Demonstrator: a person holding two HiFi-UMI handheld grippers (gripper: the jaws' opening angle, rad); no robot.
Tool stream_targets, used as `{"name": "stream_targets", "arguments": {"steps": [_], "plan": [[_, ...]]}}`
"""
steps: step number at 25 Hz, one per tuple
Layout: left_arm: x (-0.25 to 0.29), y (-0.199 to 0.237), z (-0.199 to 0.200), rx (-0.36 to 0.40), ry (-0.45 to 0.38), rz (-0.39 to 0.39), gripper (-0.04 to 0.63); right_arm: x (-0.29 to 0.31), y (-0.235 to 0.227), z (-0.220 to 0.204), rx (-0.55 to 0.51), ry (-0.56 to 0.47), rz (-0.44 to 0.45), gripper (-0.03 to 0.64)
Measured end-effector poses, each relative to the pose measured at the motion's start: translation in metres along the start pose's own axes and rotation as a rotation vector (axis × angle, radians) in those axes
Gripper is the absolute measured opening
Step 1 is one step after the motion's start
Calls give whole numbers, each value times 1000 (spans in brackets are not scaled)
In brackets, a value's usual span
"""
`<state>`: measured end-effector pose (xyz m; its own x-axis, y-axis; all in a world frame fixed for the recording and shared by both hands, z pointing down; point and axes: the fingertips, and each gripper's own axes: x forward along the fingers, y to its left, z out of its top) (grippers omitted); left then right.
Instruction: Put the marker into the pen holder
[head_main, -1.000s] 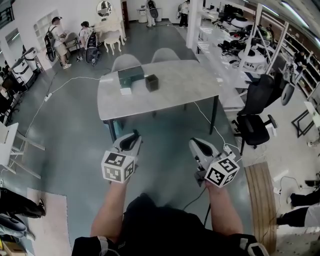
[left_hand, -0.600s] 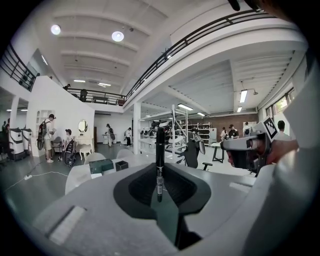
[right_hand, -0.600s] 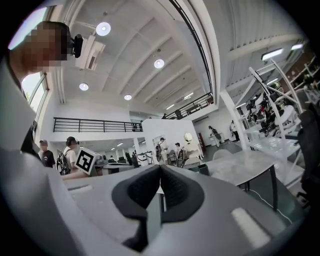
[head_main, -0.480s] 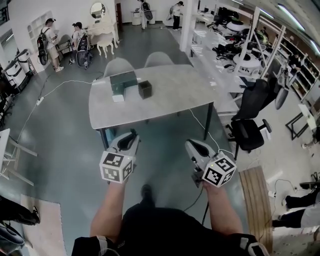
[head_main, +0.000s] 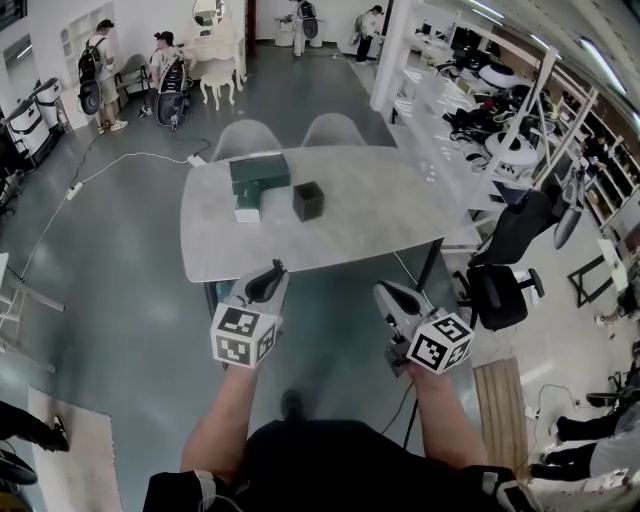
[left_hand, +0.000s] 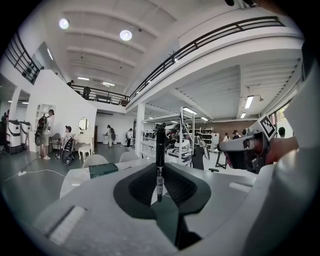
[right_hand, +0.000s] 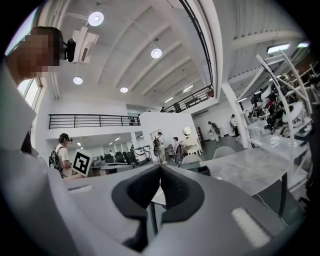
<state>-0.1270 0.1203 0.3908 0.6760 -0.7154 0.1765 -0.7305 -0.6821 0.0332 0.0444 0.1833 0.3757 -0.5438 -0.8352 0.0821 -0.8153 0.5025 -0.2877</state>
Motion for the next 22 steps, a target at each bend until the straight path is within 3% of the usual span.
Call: {"name": "stream_targets", "arguments": {"steps": [9, 22], "plan": [[32, 89, 5, -18, 2, -5, 51, 101, -15, 18, -7, 6, -21, 3], [103, 146, -1, -53, 25, 12, 51, 185, -79, 15, 44, 13, 14, 3]]}}
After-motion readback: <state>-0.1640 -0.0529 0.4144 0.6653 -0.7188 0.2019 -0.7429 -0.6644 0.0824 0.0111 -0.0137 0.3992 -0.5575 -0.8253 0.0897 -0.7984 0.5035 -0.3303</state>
